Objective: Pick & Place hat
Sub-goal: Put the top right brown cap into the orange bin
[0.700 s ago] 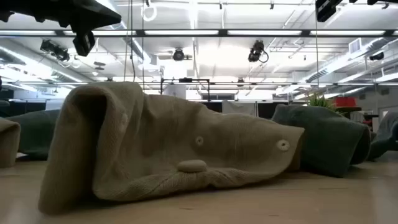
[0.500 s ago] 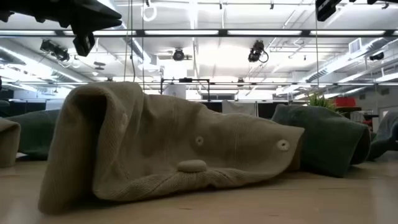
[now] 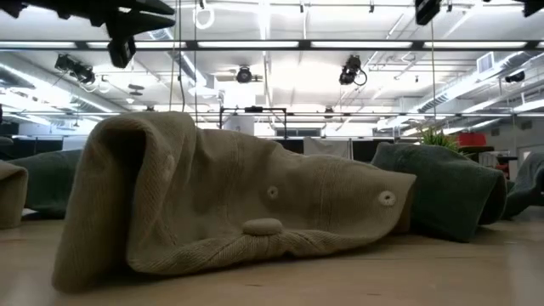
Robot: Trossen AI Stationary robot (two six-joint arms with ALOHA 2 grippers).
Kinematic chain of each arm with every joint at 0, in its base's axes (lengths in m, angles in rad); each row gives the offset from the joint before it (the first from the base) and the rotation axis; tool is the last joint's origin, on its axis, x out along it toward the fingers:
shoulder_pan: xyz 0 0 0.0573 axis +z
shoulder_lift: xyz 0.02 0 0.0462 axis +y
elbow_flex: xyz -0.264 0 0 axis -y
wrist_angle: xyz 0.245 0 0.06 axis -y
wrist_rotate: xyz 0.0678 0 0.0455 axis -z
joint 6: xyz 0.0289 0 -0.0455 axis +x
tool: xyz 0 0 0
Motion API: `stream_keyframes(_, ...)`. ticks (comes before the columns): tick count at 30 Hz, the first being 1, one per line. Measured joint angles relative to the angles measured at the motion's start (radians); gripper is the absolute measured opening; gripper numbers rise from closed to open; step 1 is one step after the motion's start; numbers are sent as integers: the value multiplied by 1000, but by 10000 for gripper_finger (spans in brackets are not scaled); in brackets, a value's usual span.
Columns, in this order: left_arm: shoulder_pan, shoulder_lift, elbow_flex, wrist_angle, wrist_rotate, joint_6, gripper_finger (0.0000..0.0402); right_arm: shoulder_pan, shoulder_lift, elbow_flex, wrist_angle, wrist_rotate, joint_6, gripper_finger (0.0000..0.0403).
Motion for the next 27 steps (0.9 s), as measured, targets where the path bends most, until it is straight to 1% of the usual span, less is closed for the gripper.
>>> stream_keyframes(6,46,118,127,-151,5,9,74,0,153,104,-60,0,-8,60)
stream_keyframes(9,69,165,192,-222,23,16,74,0,232,197,-147,0,-74,77)
stream_keyframes(11,88,192,222,-247,29,15,77,0,281,260,-229,19,-122,89)
stream_keyframes(15,123,251,255,-241,102,16,101,0,361,366,-397,96,-178,113)
stream_keyframes(17,137,289,256,-240,119,15,119,0,393,397,-446,122,-202,123)
stream_keyframes(22,170,414,255,-209,135,-23,160,0,442,417,-464,131,-215,138)
stream_keyframes(24,180,479,255,-194,137,-36,167,2,453,417,-466,131,-215,139)
stream_keyframes(27,196,576,255,-169,138,-41,168,2,466,417,-467,131,-212,140)
